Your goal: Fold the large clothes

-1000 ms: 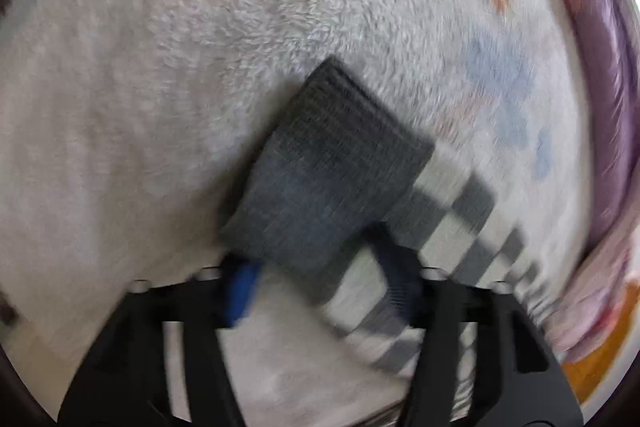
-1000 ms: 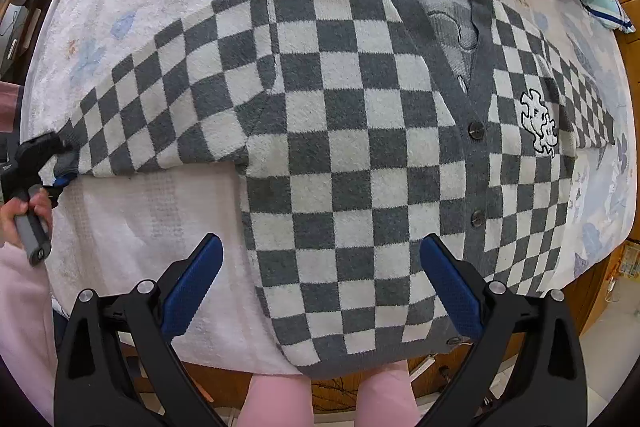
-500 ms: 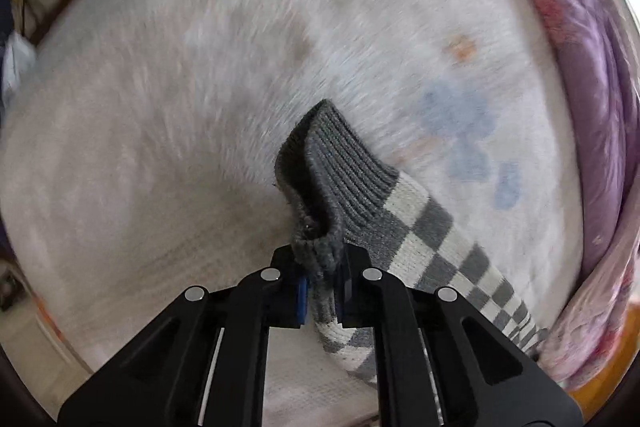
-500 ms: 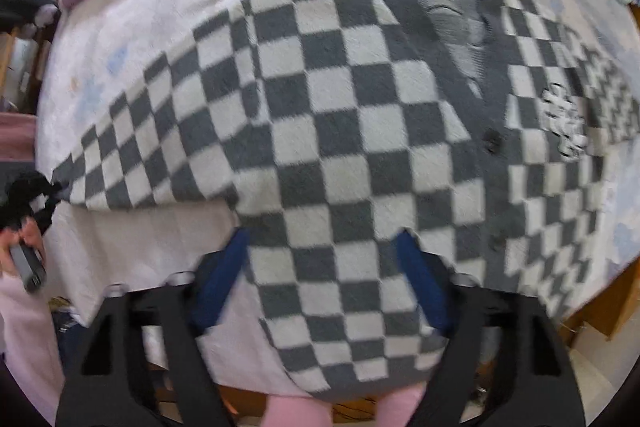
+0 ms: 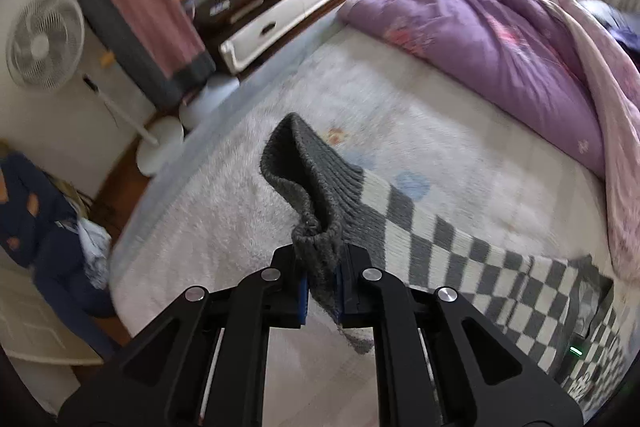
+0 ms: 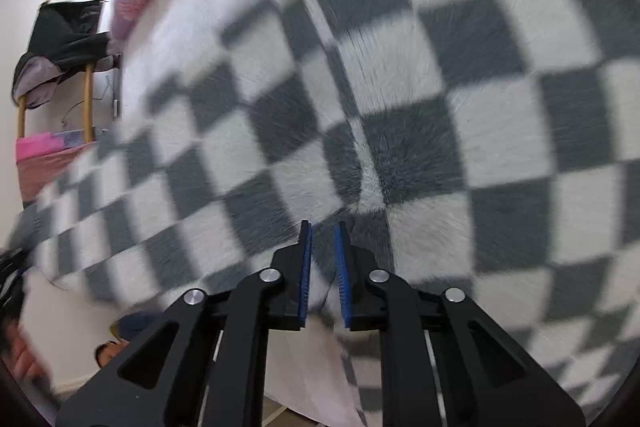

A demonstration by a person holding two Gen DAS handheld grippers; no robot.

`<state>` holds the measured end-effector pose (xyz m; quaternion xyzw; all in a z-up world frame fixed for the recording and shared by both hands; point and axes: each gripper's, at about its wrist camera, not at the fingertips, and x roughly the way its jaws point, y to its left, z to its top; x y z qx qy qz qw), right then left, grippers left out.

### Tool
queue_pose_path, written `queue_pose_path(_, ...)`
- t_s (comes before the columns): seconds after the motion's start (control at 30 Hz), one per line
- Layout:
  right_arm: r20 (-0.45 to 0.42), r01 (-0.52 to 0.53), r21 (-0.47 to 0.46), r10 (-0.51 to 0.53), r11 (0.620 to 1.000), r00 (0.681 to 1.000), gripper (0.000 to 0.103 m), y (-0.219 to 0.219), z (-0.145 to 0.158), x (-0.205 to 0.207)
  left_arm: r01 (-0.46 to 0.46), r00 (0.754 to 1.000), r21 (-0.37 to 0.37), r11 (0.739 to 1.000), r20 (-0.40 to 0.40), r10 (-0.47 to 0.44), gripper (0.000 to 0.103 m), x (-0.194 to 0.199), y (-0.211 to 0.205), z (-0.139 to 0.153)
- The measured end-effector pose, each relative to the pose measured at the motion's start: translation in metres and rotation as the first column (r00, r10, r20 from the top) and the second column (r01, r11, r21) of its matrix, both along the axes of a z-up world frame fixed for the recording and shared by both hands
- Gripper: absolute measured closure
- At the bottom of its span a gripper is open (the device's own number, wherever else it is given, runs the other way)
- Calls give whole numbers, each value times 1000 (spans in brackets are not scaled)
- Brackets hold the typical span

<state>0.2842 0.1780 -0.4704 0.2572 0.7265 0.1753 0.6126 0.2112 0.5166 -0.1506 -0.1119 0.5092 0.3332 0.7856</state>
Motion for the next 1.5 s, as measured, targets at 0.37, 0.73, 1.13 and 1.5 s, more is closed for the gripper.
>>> queue_pose_path(0.37,-127,275,174,-255,946,959,102,-7,-66,-14,261,958,110,959,91,-271,93,50,-218,51)
queue_pose_path(0.73,-205,360,410,-300,838,932,99,-62,-81,-20,559,827,101,823,0,-561,93,87,-450,-4)
queue_pose_path(1.13,-158,783,281,-778,555,608,99,-390,-59,-176,691,702,-36,722,-200,-683,93,86,-609,-190)
queue_pose_path(1.5,-31,825,0,-825,565,564,92,-505,9,-229,690,609,-348,635,-196,-769,29,36,-580,-235)
